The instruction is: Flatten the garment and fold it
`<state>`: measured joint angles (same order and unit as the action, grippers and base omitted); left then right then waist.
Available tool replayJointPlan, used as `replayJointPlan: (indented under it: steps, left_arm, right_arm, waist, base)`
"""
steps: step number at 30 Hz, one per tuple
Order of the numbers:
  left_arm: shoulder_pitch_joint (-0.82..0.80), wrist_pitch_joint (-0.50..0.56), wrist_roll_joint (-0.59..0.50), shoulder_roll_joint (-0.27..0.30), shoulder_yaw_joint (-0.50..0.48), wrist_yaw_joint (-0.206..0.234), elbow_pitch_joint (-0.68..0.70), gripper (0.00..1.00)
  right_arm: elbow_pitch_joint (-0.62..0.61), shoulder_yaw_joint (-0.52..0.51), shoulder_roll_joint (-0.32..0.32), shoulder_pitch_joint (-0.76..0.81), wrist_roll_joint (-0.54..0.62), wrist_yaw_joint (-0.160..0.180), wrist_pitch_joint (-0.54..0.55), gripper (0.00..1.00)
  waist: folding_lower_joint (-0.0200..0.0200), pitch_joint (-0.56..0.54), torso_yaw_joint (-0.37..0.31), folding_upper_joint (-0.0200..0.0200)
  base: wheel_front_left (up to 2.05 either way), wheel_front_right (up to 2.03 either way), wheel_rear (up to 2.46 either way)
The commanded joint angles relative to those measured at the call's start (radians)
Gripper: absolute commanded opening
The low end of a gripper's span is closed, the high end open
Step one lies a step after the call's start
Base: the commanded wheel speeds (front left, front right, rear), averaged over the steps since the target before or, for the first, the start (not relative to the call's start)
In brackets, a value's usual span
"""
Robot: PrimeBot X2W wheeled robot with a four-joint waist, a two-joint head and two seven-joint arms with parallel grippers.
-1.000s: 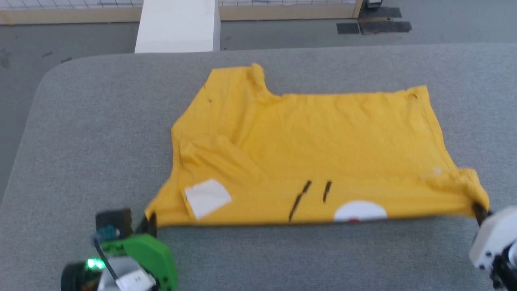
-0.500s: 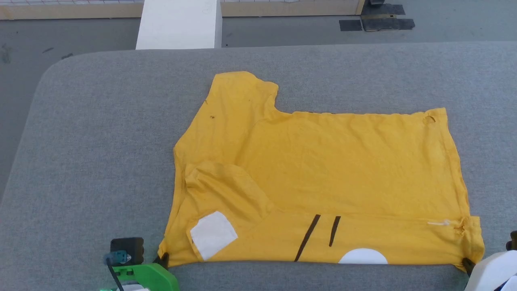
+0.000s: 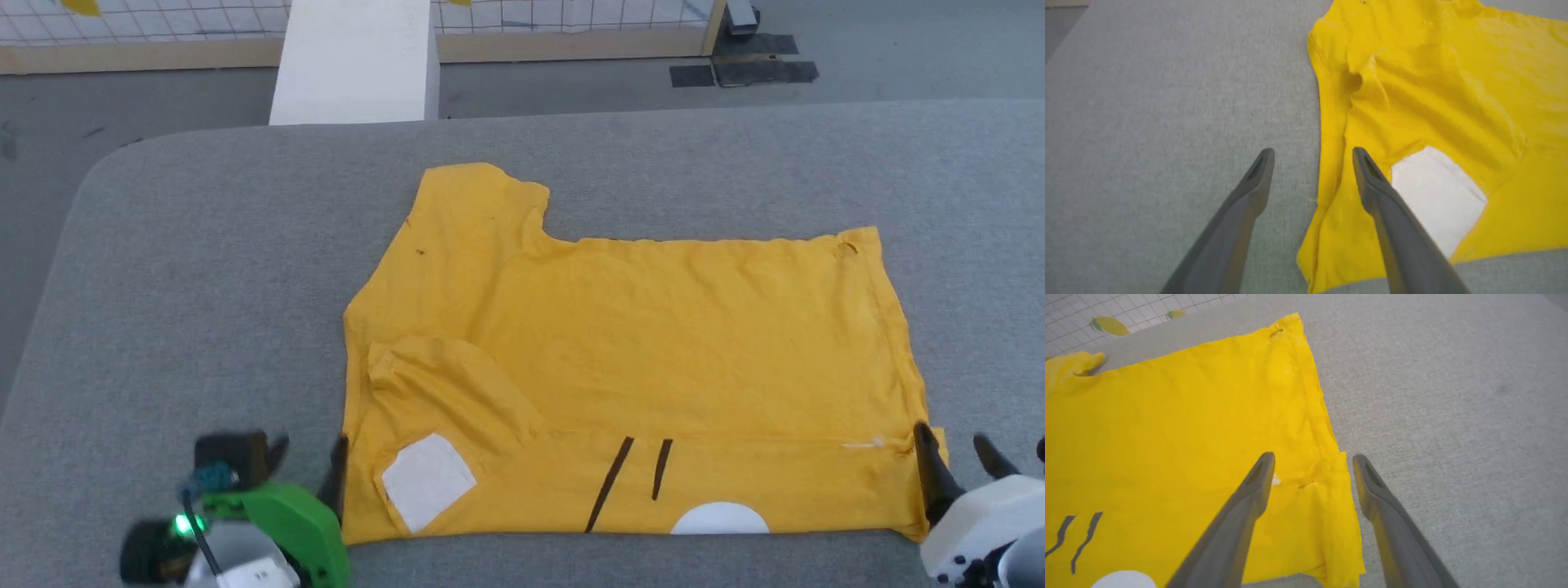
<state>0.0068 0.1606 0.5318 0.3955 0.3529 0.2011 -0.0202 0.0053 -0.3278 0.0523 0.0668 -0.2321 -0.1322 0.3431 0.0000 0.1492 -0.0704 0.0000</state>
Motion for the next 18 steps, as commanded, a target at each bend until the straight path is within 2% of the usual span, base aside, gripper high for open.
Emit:
replayJointPlan:
  steps: [1, 3, 6, 10, 18]
  left_arm:
    - [-0.059, -0.027, -0.022, 0.024, -0.007, -0.017, 0.016, 1.0]
    - [-0.121, -0.06, -0.043, 0.044, -0.01, -0.048, 0.024, 1.0]
    - [-0.241, -0.087, -0.089, 0.091, 0.007, -0.119, 0.002, 1.0]
    - [-0.412, -0.09, -0.097, 0.109, 0.006, -0.187, -0.065, 1.0]
    - [-0.729, 0.025, -0.084, 0.099, 0.021, -0.263, -0.23, 1.0]
  right_arm:
    - [-0.027, 0.024, 0.009, -0.005, -0.003, 0.002, -0.05, 1.0]
    - [-0.056, 0.067, 0.042, -0.018, -0.007, 0.002, -0.133, 1.0]
    - [-0.065, 0.122, 0.098, -0.048, -0.012, 0.002, -0.249, 1.0]
    - [-0.053, 0.193, 0.161, -0.099, -0.013, 0.002, -0.364, 1.0]
    - [-0.029, 0.318, 0.231, -0.223, -0.042, 0.002, -0.431, 1.0]
  waist:
    - [0.0, 0.02, -0.02, 0.0]
    - [0.0, 0.043, -0.035, 0.0]
    - [0.0, 0.083, -0.061, 0.0]
    - [0.0, 0.142, -0.099, 0.0]
    - [0.0, 0.262, -0.181, 0.0]
  base:
    - [0.0, 0.0, 0.0]
    - [0.0, 0.0, 0.0]
    - [0.0, 0.0, 0.0]
    - [0.0, 0.0, 0.0]
    - [0.0, 0.0, 0.0]
